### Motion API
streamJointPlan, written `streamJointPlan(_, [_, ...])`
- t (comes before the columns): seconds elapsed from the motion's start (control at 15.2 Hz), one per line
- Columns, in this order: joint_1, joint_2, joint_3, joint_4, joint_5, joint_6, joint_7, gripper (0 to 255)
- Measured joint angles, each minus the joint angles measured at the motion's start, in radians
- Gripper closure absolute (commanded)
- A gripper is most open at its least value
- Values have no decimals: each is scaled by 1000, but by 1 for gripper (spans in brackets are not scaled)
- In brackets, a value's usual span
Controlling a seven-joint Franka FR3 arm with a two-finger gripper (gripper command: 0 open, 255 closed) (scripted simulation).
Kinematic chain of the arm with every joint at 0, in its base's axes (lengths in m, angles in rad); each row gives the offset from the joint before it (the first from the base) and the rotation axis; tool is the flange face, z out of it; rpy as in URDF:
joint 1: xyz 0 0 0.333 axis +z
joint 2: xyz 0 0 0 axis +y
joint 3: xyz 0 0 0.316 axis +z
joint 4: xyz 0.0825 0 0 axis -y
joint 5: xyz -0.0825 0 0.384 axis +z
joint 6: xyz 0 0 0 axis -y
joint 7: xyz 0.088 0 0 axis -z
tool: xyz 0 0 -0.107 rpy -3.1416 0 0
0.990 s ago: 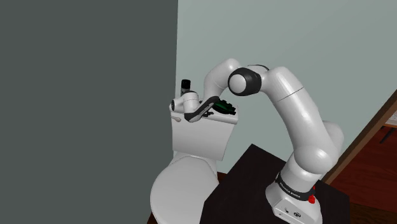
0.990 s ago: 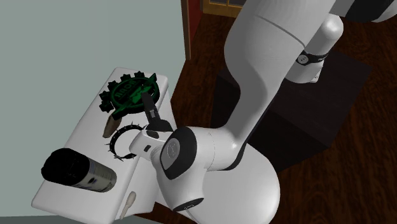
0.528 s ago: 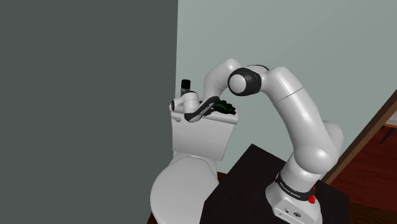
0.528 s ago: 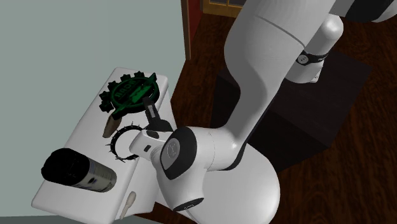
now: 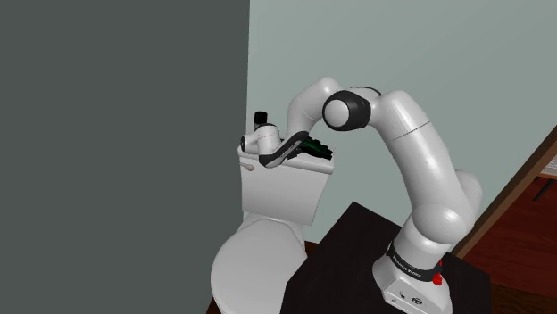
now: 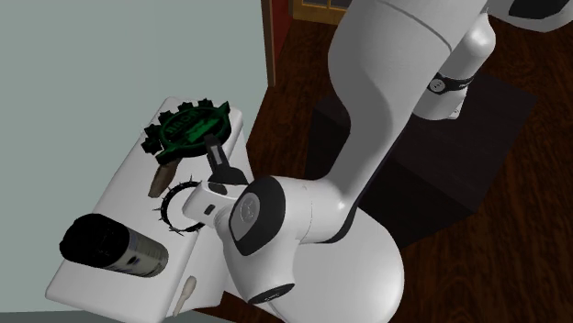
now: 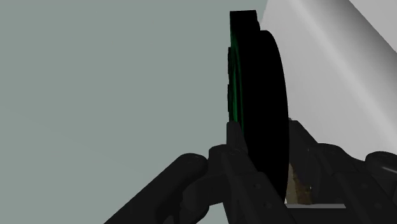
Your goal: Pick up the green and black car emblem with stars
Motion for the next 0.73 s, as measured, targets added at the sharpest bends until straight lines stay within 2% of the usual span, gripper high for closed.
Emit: streamJointPlan(0.73, [2, -109, 3, -44, 2, -27, -59, 255])
